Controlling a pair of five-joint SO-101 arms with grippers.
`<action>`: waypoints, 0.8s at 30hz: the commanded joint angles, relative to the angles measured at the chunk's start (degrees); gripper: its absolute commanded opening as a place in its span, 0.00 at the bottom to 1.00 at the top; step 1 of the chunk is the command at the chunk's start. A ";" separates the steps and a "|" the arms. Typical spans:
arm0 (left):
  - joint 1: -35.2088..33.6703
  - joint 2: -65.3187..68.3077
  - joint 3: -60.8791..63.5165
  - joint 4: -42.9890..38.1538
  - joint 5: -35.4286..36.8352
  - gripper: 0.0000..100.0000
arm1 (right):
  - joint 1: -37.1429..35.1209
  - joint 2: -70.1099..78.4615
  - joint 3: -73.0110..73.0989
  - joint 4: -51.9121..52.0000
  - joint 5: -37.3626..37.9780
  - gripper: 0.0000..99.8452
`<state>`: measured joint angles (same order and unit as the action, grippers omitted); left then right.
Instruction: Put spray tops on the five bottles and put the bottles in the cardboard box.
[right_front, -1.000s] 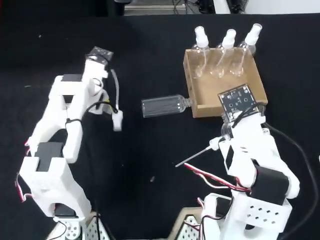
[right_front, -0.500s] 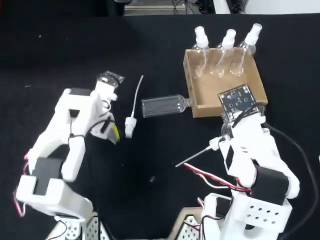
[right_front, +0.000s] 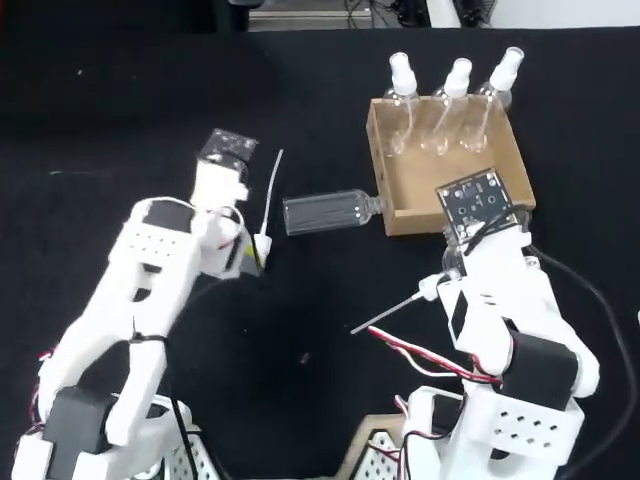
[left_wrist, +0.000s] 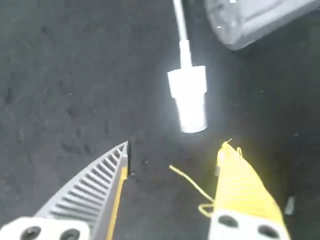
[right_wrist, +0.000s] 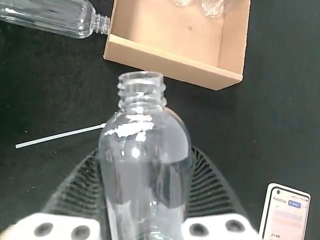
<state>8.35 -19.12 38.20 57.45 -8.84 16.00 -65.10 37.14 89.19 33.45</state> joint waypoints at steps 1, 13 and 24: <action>2.77 0.97 2.42 -7.82 0.79 0.26 | 0.70 -0.92 -0.40 0.18 -0.09 0.01; -11.47 14.51 -2.51 -13.27 -7.30 0.26 | 0.70 -0.92 -0.57 0.26 0.35 0.01; -20.00 25.58 -15.25 -18.20 -1.67 0.26 | 0.70 -0.92 -0.40 -0.09 0.09 0.01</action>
<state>-11.60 4.97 28.26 41.27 -15.16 16.00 -65.10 37.14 89.19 33.45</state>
